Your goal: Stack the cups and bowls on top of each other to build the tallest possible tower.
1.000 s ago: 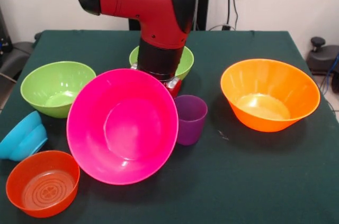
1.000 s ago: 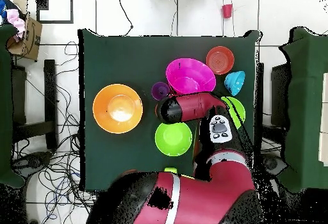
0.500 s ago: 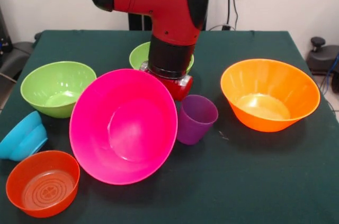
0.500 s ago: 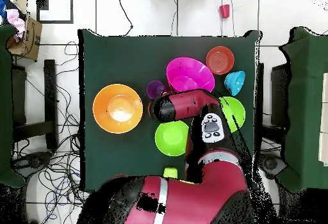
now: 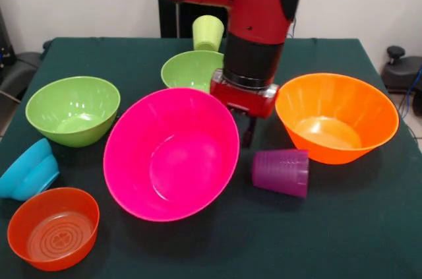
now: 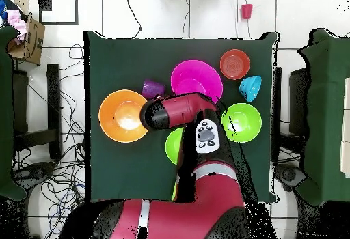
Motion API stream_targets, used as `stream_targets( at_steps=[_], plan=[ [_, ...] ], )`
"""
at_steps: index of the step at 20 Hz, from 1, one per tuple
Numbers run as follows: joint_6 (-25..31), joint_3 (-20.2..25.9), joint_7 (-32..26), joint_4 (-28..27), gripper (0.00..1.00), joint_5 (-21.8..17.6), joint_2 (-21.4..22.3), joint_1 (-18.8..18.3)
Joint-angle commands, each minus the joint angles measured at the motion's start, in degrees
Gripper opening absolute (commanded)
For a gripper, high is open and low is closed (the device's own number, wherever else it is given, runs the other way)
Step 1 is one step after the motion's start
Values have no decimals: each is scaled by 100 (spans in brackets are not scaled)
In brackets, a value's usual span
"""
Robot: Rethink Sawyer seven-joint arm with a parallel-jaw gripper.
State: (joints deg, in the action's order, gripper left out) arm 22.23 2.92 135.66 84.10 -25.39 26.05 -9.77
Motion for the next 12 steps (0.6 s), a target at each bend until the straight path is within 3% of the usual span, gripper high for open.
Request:
stream_targets(
  at_steps=[1,12],
  plan=[
    [39,565,515,434,100,457,31,274],
    [-70,164,992,332,100,1029,-49,1057]
  ],
)
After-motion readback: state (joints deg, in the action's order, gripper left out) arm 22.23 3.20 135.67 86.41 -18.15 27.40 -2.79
